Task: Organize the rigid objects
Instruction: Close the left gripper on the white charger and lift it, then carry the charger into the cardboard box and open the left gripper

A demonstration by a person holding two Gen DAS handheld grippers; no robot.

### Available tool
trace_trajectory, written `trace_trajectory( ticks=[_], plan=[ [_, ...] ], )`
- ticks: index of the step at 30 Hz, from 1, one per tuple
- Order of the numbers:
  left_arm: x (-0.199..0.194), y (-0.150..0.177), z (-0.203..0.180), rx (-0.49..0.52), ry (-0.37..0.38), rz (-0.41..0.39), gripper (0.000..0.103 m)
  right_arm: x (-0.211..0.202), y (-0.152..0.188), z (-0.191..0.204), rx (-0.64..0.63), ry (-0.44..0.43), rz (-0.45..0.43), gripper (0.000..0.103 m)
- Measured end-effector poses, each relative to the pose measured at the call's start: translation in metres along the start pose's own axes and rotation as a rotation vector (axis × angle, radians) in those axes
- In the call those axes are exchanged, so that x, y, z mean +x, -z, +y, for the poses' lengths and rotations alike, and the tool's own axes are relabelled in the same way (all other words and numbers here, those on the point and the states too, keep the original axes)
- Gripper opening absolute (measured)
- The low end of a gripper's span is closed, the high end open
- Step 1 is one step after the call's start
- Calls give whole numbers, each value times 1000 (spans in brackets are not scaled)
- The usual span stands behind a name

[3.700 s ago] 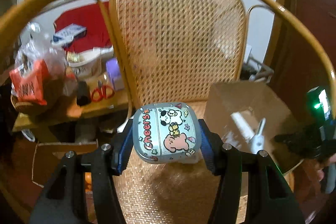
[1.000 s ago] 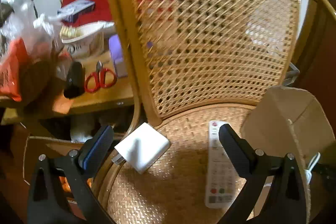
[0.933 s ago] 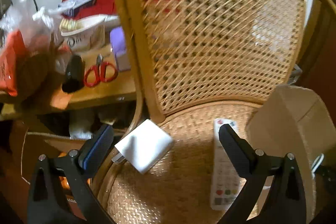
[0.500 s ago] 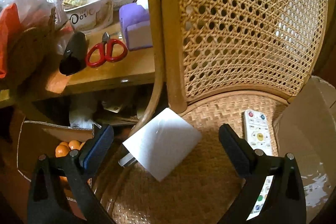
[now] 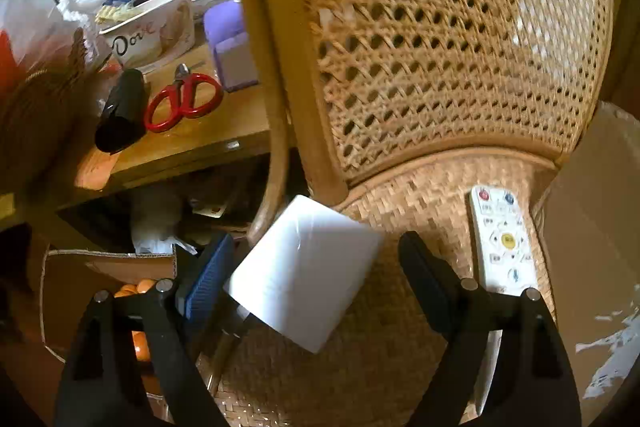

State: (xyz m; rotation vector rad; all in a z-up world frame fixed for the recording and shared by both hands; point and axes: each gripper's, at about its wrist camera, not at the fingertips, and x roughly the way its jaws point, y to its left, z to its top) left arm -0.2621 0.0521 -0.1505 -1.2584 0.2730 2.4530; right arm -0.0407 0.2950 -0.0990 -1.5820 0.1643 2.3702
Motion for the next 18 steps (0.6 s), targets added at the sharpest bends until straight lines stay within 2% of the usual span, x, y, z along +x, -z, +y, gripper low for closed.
trace_trajectory(
  ticks=[2, 4, 6, 14, 18],
  plan=[
    [1, 2, -1, -5, 11, 14, 83, 0, 0, 0, -1, 0, 0, 7],
    [2, 4, 0, 5, -6, 25, 59, 0, 0, 0, 0, 0, 0, 7],
    [1, 6, 0, 1, 64, 37, 50, 0, 0, 0, -1, 1, 1, 7],
    [-7, 14, -6, 9, 65, 48, 50, 0, -1, 0, -1, 1, 1, 7],
    [-22, 18, -10, 10, 47, 23, 50, 0, -1, 0, -3, 2, 1, 7]
  ],
)
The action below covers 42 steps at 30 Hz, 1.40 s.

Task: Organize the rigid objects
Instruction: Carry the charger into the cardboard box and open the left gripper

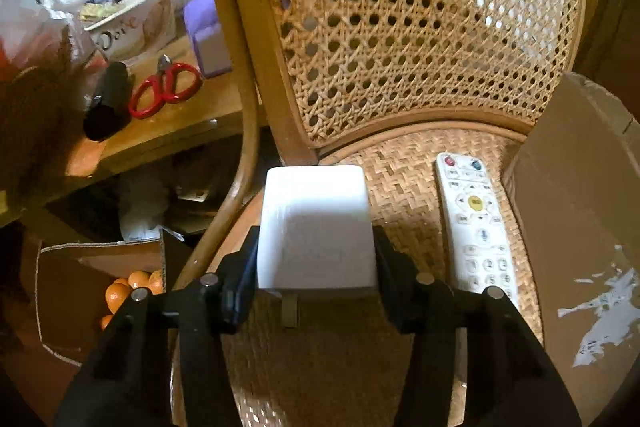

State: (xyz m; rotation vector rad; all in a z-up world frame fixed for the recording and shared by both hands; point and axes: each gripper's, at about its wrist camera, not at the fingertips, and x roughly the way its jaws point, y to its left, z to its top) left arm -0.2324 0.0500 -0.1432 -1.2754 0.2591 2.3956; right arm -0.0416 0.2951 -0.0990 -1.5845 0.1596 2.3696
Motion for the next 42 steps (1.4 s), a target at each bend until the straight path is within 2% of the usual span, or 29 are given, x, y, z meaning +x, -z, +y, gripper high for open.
trace_trajectory(
  ticks=[4, 12, 19, 24, 30, 36, 42],
  plan=[
    [-29, 2, -7, 15, -29, -62, 50, 0, 0, 1, -8, 2, 1, 8],
    [-104, 2, -35, 77, 4, -197, 50, 0, -1, 2, -2, 1, 5, 8],
    [-157, -17, -71, 151, 27, -248, 50, 0, -3, 0, 8, -14, 11, 8],
    [-181, -36, -97, 203, 41, -270, 50, 0, -4, -1, 7, -14, 10, 8],
    [-180, -52, -126, 251, 69, -236, 50, 2, -5, 0, 19, -25, 13, 8],
    [-153, -56, -153, 296, 70, -148, 50, 3, -7, -1, 34, -38, 19, 8],
    [-125, -52, -176, 303, 129, -66, 50, 3, -7, -2, 31, -38, 18, 8]
  ],
)
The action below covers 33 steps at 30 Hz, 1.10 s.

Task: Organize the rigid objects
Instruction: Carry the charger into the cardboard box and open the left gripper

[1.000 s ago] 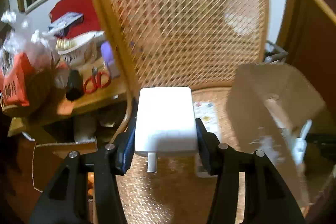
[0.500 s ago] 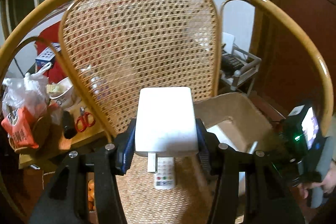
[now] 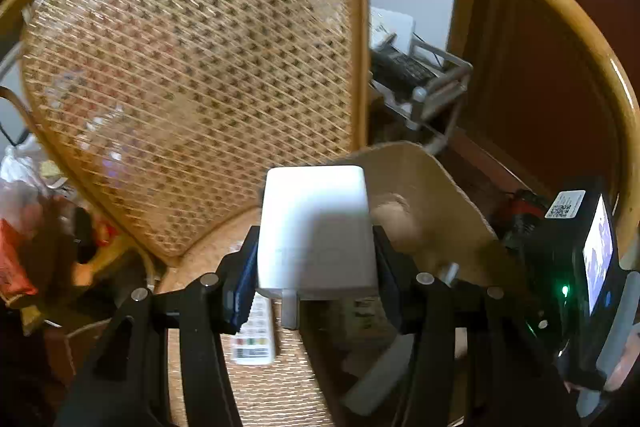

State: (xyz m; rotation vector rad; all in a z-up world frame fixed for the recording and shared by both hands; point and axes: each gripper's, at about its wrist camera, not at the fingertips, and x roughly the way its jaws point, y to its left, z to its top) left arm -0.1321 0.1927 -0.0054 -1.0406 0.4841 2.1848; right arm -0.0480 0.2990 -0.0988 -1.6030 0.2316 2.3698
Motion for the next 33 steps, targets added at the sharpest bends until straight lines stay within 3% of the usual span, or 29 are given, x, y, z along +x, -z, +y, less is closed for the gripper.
trace_trajectory(
  ticks=[3, 13, 29, 33],
  plan=[
    [19, 1, -9, 1, 43, 49, 50, 0, 0, 0, 1, 0, 0, 8],
    [60, 13, -30, 54, 50, 171, 50, 1, 0, 2, -10, 5, 0, 8],
    [74, 16, -35, 70, 9, 207, 50, 1, 0, 0, -10, -4, 5, 8],
    [72, 19, -31, 58, 39, 209, 50, 1, 1, 1, -12, -3, 6, 8]
  ],
)
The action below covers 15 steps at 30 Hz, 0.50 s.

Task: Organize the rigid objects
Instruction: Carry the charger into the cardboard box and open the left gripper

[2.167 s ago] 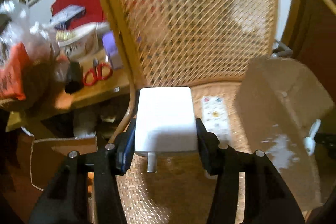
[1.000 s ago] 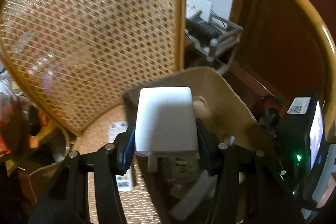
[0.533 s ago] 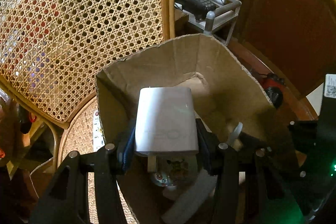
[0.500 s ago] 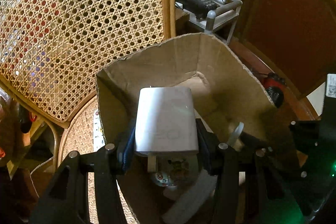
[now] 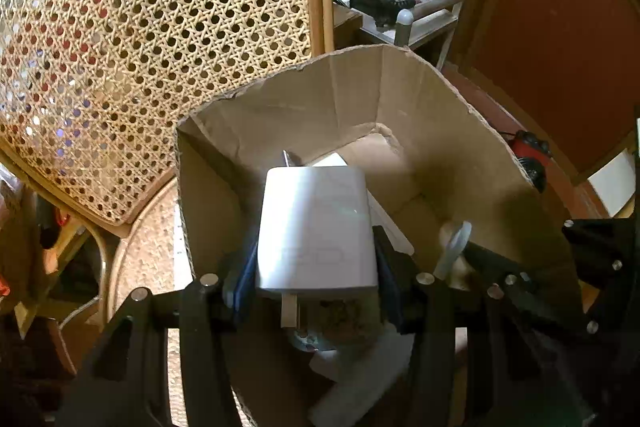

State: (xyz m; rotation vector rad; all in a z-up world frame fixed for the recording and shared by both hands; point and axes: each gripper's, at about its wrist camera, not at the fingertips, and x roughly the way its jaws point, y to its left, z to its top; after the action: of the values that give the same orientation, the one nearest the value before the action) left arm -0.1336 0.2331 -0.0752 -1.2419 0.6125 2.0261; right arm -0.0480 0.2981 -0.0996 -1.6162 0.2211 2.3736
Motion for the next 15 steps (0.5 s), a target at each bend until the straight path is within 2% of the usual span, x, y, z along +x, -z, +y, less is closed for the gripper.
trace_trajectory(
  ticks=[6, 8, 11, 13, 15],
  plan=[
    [-12, 5, 3, -20, 8, -62, 51, 0, 0, 0, -2, 1, 0, 8],
    [-22, 5, 7, -24, -13, -87, 52, 0, 0, 0, 1, 0, 1, 8],
    [-41, 4, 13, -28, -43, -135, 63, 0, 0, 0, 0, -5, 1, 8],
    [-53, 5, 20, -32, -76, -155, 77, 0, 1, 0, 0, -5, 2, 8],
    [-67, 8, 29, -31, -135, -191, 81, 0, 1, -1, -4, -4, 0, 8]
  ],
)
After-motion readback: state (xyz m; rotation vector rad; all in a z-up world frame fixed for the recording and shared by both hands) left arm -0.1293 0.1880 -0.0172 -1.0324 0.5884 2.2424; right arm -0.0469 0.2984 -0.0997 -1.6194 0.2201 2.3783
